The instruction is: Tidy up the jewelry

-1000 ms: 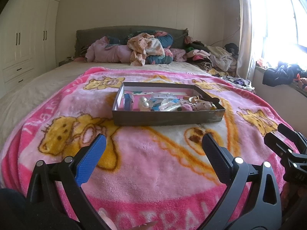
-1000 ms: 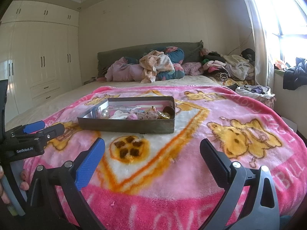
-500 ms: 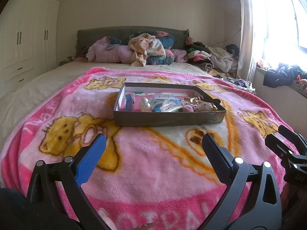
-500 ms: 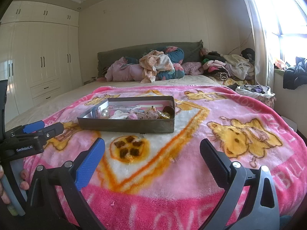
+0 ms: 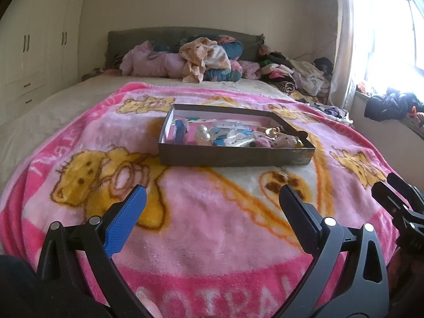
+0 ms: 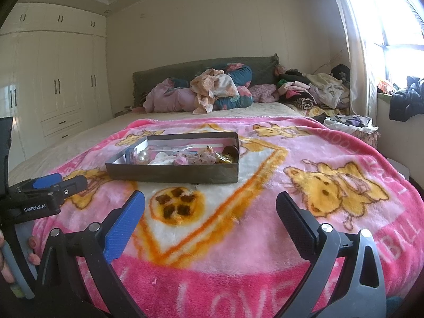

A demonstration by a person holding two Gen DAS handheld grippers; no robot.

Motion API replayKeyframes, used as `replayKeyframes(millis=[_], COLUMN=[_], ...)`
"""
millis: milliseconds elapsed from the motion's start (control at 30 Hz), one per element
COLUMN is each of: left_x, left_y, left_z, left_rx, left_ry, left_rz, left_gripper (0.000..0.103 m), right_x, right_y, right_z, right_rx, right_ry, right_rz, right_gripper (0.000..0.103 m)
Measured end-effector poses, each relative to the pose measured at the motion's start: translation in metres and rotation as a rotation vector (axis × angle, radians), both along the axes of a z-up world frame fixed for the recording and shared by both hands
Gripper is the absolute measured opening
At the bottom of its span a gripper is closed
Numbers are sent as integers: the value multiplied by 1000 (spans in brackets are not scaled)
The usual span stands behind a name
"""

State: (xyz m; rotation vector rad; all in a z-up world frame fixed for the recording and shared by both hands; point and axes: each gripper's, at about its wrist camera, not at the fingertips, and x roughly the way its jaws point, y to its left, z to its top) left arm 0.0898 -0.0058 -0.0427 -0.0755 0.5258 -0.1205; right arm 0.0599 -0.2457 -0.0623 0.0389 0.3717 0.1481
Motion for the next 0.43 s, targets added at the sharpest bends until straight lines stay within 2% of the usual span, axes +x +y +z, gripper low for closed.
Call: replayKeyframes(millis=[133,233,333,367,433], left_x=[10,35,73,85,112], left_y=[15,43,92,104,137], left_z=[-1,-3,-4,-6,-9], left_rx=[-22,-55,-123,-116,-79], left_ry=[18,77,154,173,197], left_rz=[42,105,189,228,315], left_gripper=[91,91,91,91,91], right_x=[11,41,87,113,144], right_y=[-18,-48,-96,-120,-151], right_z=[1,1,-7,-13,-20], right_rx=[46,78,85,86,70], right_ry=[32,109,207,275,333], right_rz=[-38,-122,-269,-338,-432], right_gripper=[96,96,96,96,96])
